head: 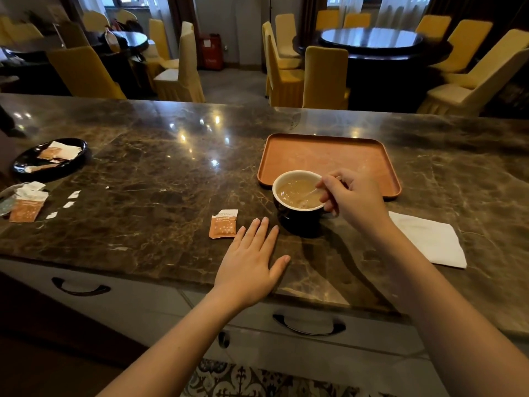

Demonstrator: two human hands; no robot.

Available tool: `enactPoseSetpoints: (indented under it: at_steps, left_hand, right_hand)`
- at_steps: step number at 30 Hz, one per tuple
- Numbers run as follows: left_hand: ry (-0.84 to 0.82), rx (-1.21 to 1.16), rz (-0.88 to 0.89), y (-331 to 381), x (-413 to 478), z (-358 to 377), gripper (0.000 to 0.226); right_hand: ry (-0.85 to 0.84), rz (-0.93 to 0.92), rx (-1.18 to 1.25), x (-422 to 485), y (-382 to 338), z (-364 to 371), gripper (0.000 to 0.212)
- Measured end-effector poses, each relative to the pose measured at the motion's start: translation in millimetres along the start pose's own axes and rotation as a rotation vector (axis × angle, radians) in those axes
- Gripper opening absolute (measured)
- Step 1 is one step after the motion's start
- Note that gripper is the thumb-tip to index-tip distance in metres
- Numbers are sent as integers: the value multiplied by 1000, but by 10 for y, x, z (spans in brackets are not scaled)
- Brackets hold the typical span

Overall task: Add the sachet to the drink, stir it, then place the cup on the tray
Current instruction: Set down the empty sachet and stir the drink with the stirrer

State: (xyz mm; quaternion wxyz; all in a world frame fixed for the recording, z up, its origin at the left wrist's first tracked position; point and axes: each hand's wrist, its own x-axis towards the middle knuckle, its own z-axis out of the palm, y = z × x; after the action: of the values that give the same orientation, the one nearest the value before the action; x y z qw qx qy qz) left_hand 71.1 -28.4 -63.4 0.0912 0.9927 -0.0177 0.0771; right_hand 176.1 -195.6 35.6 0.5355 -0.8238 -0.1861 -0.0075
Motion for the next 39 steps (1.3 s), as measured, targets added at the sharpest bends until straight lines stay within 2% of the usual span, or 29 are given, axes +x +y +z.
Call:
enactPoseSetpoints:
  at_steps: [6,10,14,20,23,27,30,34,39]
  left_hand:
    - [-2,6,-4,11,0,-15,69]
    - [-2,9,-6,10,5,-12,69]
    - [1,5,-5,4,-1,-4,70]
    - [9,3,-5,5,0,-2,69]
    - [7,-3,-4,11,-3,-10,70]
    - [10,5,-8,19,-6,-24,68]
    - [3,3,-8,20,-6,-29,67]
    - [1,1,-4,15,-5,-29,67]
    - [4,-4,-1,9,-8,-26,68]
  right_hand:
    - [132,-99,-268,89,-65,-197,25]
    - [223,-149,-341,128,-56,-83,23]
    - [200,-152,-289,132,-31,34,19]
    - [26,-78,-83,35,-66,109,17]
    - [-54,-38,-75,34,-97,-45,21]
    - [39,-85,-302,113,-142,-228,24]
    - [113,-114,-376,161,-128,-185,22]
    - [160,-114,-308,171,-52,-66,20]
    - [111,-51,-119,95,10,96,19]
